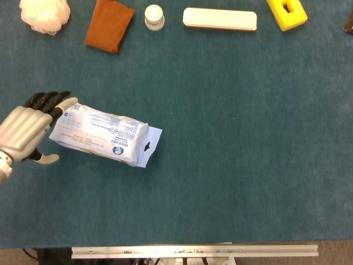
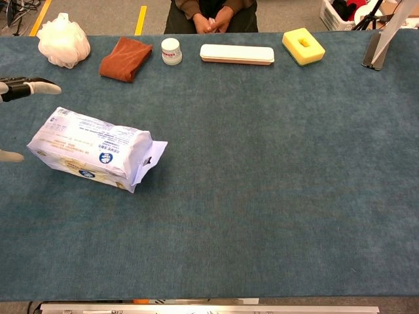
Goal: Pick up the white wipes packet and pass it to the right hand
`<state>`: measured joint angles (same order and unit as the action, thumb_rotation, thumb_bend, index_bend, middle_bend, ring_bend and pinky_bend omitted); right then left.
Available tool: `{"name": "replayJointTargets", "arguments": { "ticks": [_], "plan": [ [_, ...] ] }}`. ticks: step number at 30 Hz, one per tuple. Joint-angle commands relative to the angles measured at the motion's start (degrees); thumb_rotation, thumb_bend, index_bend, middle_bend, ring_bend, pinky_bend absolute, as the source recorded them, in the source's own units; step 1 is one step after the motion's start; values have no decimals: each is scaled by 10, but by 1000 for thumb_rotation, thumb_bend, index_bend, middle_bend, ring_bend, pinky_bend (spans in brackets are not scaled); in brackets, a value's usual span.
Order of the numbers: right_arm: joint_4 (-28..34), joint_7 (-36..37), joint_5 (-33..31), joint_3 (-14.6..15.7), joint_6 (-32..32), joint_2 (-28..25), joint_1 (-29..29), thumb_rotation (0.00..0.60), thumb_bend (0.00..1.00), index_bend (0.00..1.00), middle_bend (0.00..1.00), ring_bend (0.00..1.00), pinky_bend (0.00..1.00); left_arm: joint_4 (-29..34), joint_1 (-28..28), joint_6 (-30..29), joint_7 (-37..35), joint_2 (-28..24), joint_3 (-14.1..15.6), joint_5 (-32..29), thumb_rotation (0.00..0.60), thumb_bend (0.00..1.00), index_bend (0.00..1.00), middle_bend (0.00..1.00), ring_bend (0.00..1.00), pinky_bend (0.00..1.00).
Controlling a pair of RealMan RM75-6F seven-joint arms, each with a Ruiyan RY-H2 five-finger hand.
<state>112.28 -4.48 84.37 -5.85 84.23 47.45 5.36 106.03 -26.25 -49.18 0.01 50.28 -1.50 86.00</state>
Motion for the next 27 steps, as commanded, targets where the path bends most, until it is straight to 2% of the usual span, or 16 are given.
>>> {"name": "replayJointTargets", "arguments": {
  "ticks": [1, 7, 15, 19, 20, 22, 27],
  "plan": [
    [0, 0, 0, 1, 1, -1, -1, 600, 204, 0, 75, 60, 215, -25, -20, 25, 25, 25, 1, -13, 600, 132, 0, 0, 0, 79],
    [2, -3, -3, 4, -2, -4, -3, 600, 205, 0, 75, 60, 215, -64, -45, 53, 28, 61, 2, -26, 600, 132, 0, 0, 0, 79],
    [3, -4, -4, 6, -3, -5, -4, 600, 204, 0, 75, 60, 215, -117, -68, 80, -11, 106, 7, -29, 600, 133, 24, 0, 0, 85],
    [1, -4, -5, 6, -7, -4, -1, 600, 203, 0, 76, 60, 215, -145, -71, 82, -76, 133, 11, -21, 600, 133, 192, 26, 94, 251],
    [0, -3, -6, 6, -9, -3, -1, 600, 203, 0, 76, 60, 215, -154, -72, 83, -95, 141, 11, -21, 600, 133, 221, 54, 128, 286],
    [-1, -3, -6, 6, -13, -2, 2, 600, 203, 0, 75, 60, 215, -168, -74, 86, -130, 153, 11, -24, 600, 133, 340, 184, 253, 399],
    [-2, -4, -3, 6, -21, 1, 8, 600, 203, 0, 75, 60, 215, -183, -80, 102, -197, 169, 11, -34, 600, 134, 514, 326, 402, 571]
  ]
}}
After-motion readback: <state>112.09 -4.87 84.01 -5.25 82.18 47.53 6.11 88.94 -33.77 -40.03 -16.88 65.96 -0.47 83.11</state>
